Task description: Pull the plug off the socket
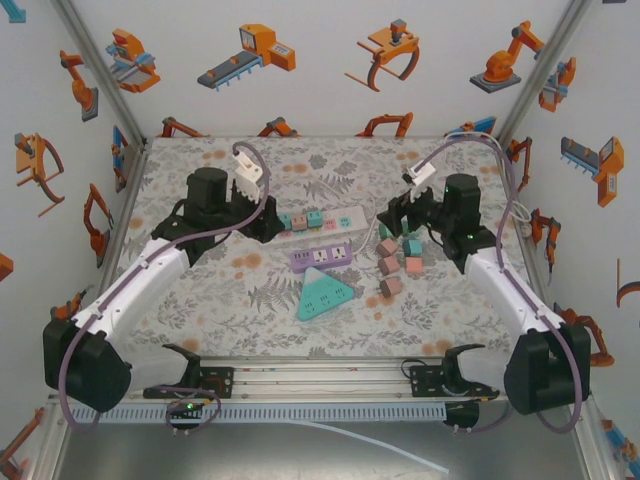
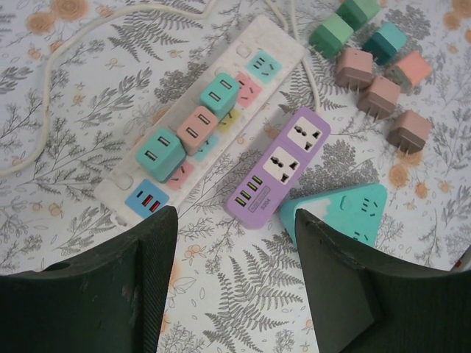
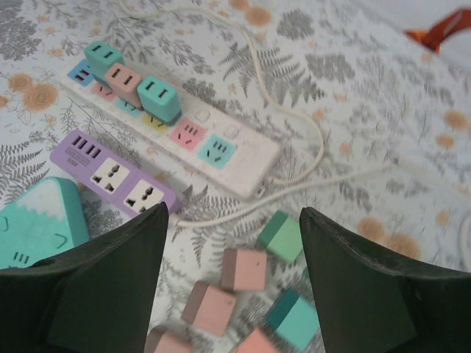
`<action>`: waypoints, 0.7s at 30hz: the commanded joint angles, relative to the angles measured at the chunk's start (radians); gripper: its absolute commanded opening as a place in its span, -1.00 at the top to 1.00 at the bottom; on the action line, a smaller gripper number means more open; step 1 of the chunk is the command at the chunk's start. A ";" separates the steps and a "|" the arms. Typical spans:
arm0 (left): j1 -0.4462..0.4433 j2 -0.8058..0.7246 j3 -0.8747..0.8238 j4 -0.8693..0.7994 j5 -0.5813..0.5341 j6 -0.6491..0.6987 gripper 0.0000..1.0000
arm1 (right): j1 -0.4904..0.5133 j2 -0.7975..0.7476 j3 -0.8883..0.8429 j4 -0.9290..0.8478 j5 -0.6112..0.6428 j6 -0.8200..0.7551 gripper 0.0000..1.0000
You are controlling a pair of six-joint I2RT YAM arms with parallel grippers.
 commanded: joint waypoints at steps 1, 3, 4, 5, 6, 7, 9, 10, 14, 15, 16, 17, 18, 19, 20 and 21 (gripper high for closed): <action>0.019 0.014 0.022 0.014 -0.070 -0.073 -0.23 | 0.011 0.049 0.062 0.114 -0.182 -0.202 -0.33; 0.031 0.023 0.022 0.015 -0.084 -0.099 -0.23 | 0.024 0.088 0.085 0.124 -0.236 -0.268 -0.37; 0.040 0.029 0.021 0.019 -0.089 -0.115 -0.23 | 0.035 0.112 0.102 0.118 -0.258 -0.300 -0.40; 0.048 0.036 0.022 0.020 -0.095 -0.130 -0.23 | 0.042 0.134 0.120 0.105 -0.278 -0.326 -0.41; 0.056 0.047 0.025 0.019 -0.105 -0.148 -0.23 | 0.056 0.161 0.143 0.084 -0.299 -0.361 -0.42; 0.070 0.061 0.028 0.020 -0.116 -0.170 -0.23 | 0.070 0.189 0.166 0.060 -0.311 -0.398 -0.43; 0.094 0.093 0.040 0.017 -0.130 -0.208 -0.23 | 0.101 0.245 0.210 0.008 -0.317 -0.467 -0.44; 0.106 0.115 0.052 0.008 -0.143 -0.229 -0.23 | 0.119 0.276 0.236 -0.022 -0.313 -0.507 -0.45; 0.128 0.200 0.092 0.002 -0.181 -0.281 -0.22 | 0.181 0.395 0.348 -0.171 -0.292 -0.650 -0.47; 0.129 0.220 0.094 0.012 -0.188 -0.294 -0.22 | 0.196 0.428 0.381 -0.220 -0.283 -0.684 -0.47; 0.132 0.236 0.093 0.025 -0.195 -0.307 -0.21 | 0.212 0.460 0.417 -0.268 -0.270 -0.718 -0.47; 0.133 0.255 0.097 0.027 -0.206 -0.320 -0.20 | 0.225 0.486 0.443 -0.299 -0.256 -0.741 -0.47; 0.133 0.277 0.107 0.018 -0.220 -0.332 -0.19 | 0.241 0.516 0.472 -0.334 -0.237 -0.770 -0.47; 0.135 0.300 0.117 0.007 -0.227 -0.340 -0.19 | 0.254 0.545 0.498 -0.362 -0.224 -0.794 -0.47; 0.135 0.318 0.125 0.000 -0.232 -0.343 -0.19 | 0.262 0.568 0.517 -0.377 -0.215 -0.805 -0.47; 0.136 0.336 0.128 -0.001 -0.234 -0.348 -0.19 | 0.270 0.593 0.538 -0.392 -0.206 -0.817 -0.47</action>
